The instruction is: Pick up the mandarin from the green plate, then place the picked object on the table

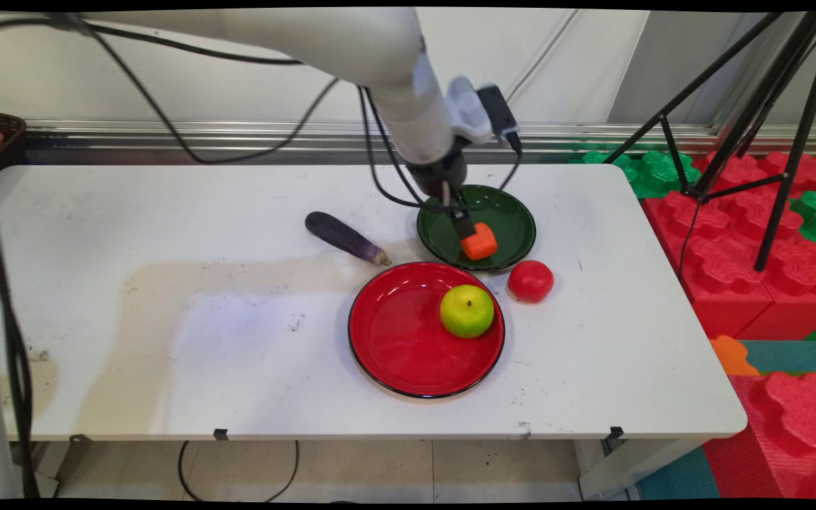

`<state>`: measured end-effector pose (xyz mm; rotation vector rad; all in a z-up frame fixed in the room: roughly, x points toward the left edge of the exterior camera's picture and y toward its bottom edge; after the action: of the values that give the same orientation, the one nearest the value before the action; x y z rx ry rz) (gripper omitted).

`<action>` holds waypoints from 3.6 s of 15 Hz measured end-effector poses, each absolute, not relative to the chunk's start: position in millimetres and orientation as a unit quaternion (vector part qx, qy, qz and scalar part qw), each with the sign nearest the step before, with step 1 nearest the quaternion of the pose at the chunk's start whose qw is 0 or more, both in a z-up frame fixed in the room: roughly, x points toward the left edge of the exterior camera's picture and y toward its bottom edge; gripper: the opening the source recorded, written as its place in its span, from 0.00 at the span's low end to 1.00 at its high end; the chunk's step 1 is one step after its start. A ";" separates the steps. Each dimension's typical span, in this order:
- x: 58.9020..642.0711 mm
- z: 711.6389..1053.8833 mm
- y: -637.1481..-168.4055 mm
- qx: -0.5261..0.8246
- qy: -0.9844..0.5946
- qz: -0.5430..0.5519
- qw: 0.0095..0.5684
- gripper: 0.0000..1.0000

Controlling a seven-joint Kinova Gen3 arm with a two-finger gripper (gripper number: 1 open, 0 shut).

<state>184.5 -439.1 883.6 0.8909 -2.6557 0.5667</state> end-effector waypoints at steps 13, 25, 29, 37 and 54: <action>142.4 801.7 -503.0 0.311 -0.926 0.158 0.142 1.00; 145.0 840.7 -496.7 0.315 -0.918 0.190 0.150 0.00; 154.9 890.7 -481.4 0.308 -0.911 0.221 0.161 0.00; 217.7 965.3 -418.6 0.313 -0.896 0.263 0.170 0.00; 330.9 945.7 -282.5 0.388 -0.885 0.224 0.128 0.00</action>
<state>330.9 -282.5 945.7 1.1281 -2.5743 0.6509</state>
